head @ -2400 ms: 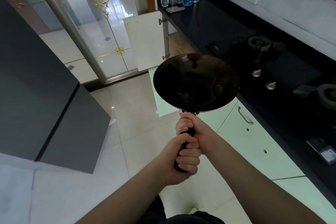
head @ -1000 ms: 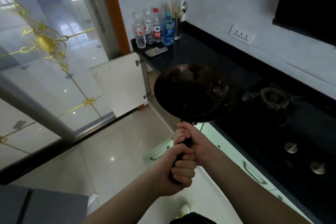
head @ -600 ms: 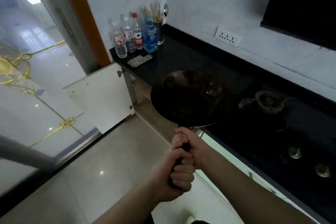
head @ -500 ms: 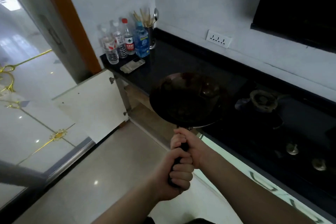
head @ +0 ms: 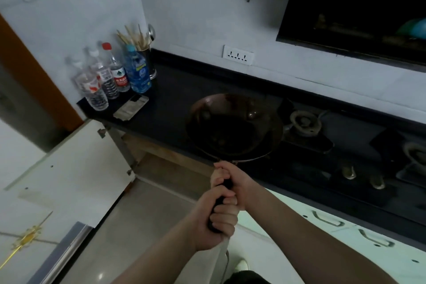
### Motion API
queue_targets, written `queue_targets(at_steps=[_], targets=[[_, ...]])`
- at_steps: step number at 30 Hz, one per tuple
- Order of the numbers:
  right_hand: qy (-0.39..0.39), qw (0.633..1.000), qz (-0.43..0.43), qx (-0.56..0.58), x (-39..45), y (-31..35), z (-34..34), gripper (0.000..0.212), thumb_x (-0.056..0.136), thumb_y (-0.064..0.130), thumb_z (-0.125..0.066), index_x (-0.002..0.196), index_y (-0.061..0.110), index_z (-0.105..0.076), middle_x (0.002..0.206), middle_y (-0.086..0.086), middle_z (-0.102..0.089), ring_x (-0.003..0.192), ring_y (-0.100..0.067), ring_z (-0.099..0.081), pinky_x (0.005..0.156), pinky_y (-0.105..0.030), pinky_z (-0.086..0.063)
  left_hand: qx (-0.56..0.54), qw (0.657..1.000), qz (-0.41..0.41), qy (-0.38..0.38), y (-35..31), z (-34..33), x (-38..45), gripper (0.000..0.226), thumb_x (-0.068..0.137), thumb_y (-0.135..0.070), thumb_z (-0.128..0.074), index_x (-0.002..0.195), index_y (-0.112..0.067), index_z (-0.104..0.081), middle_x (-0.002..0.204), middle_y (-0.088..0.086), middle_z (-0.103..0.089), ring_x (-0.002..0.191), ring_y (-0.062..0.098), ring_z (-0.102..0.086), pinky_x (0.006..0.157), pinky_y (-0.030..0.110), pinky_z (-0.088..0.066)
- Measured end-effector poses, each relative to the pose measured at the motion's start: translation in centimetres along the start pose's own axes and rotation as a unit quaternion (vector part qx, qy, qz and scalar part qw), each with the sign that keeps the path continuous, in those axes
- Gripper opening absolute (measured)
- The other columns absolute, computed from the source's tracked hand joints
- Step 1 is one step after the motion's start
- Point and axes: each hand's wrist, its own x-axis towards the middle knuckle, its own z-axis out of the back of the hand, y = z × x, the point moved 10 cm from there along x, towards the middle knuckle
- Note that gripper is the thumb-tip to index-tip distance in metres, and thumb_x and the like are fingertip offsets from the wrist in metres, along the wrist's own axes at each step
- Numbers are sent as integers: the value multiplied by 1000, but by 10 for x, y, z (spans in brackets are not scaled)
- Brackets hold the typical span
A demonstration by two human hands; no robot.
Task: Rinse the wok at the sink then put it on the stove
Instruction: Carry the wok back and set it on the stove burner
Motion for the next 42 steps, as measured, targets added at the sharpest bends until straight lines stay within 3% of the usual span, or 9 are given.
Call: queue_targets(at_steps=[12, 20, 42], targets=[[45, 997, -11, 68, 42, 65, 5, 48, 91, 23, -54, 46, 16, -40, 40, 6, -37, 36, -11, -43, 41, -21, -44, 38, 999, 19, -25, -52, 6, 65, 31, 88, -17, -48, 59, -16, -41, 40, -7, -27, 27, 4, -25, 31, 12, -14], [26, 998, -4, 53, 60, 110, 10, 46, 90, 25, -56, 48, 18, -39, 41, 7, -37, 39, -9, -42, 47, -17, -41, 63, 997, 2, -52, -84, 3, 101, 31, 87, -17, -53, 59, -18, -39, 41, -8, -26, 28, 4, -25, 30, 14, -16], [15, 998, -10, 63, 83, 151, 27, 39, 85, 23, -61, 56, 21, -36, 43, 7, -38, 39, -10, -43, 44, -21, -44, 29, 999, 17, -32, -107, 2, 150, 29, 81, -14, -60, 57, -16, -43, 39, -7, -31, 27, 5, -29, 28, 13, -21]])
